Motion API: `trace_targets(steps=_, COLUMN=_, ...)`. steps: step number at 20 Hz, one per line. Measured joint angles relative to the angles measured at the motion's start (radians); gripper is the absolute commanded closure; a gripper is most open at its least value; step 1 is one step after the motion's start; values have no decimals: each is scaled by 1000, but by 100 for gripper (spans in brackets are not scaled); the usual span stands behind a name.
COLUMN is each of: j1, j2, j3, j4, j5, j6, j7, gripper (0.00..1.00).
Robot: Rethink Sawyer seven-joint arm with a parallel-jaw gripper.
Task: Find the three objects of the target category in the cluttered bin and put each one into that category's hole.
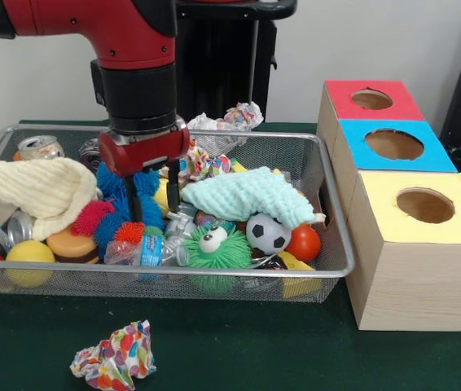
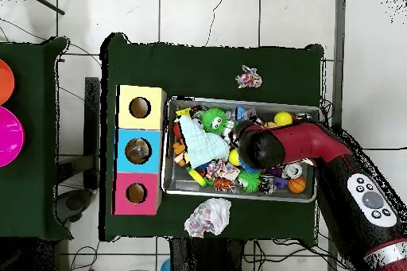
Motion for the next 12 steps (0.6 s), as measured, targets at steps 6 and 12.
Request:
trace_targets(steps=6, j1=6, j2=25, j3=0, j4=0, j5=-30, j6=-28, j7=0, gripper=0)
trace_targets(steps=12, j1=1, j2=48, j3=0, j4=0, j5=-33, j6=-42, j7=0, gripper=0)
